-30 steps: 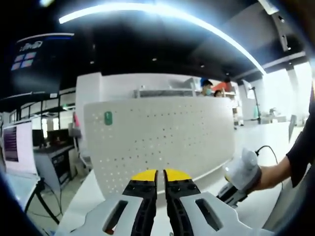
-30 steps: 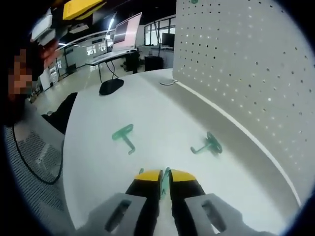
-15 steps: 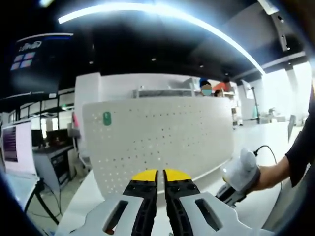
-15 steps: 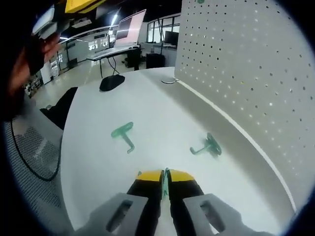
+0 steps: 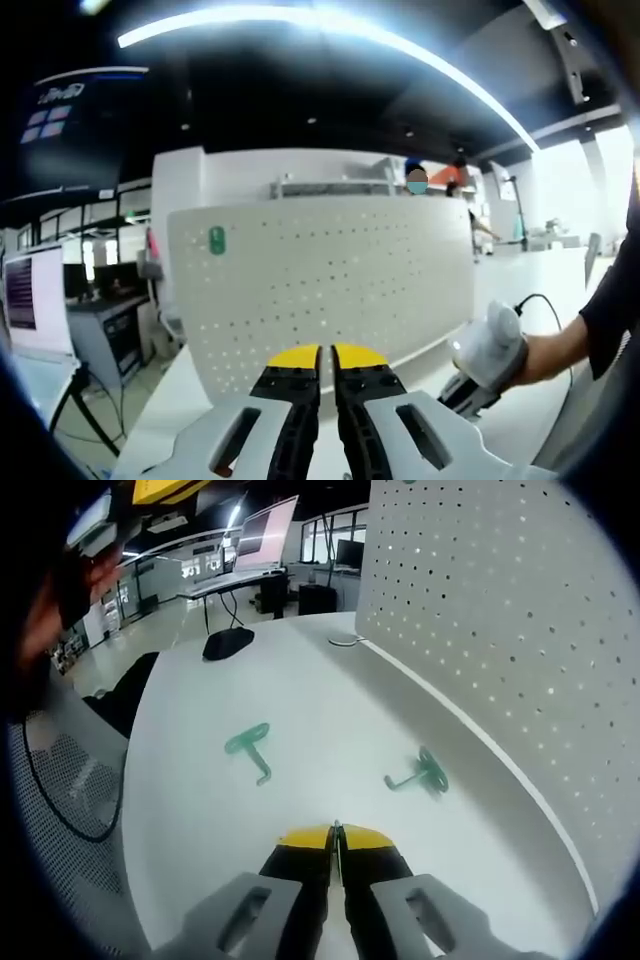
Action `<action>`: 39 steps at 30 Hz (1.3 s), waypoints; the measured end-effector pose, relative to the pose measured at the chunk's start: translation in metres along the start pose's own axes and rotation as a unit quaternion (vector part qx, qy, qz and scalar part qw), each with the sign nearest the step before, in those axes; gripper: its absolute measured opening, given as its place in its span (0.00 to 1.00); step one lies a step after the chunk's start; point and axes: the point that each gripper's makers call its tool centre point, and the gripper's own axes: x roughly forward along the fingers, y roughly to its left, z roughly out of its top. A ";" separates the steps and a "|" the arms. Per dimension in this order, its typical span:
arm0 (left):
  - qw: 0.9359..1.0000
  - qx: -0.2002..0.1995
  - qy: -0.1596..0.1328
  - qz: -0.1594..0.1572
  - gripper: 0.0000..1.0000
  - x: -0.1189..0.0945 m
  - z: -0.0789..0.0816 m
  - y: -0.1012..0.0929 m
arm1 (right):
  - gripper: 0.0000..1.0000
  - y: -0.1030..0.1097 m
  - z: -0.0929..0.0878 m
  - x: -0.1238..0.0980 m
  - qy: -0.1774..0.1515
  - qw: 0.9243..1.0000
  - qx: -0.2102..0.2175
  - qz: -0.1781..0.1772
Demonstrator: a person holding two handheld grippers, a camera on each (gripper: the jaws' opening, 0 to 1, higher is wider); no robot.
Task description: Insert the hook assembly into the mounting plate slot until the hook locks in place.
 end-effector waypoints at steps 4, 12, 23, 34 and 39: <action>1.000 0.000 0.000 0.002 0.04 0.000 0.000 0.001 | 0.00 -0.001 0.006 -0.004 -0.011 1.000 0.004 -0.003; 1.000 0.003 0.004 0.000 0.04 0.000 -0.002 0.000 | 0.00 -0.011 0.018 -0.014 -0.041 0.999 0.033 -0.009; 1.000 0.005 0.012 -0.007 0.04 0.002 -0.006 -0.004 | 0.00 -0.020 0.050 -0.034 -0.115 0.990 0.078 -0.008; 1.000 -0.003 0.022 -0.020 0.07 0.004 -0.011 -0.009 | 0.00 -0.020 0.086 -0.057 -0.192 0.978 0.076 -0.020; 0.999 -0.009 0.028 -0.025 0.09 0.006 -0.014 -0.011 | 0.00 -0.020 0.102 -0.068 -0.224 0.972 0.074 -0.024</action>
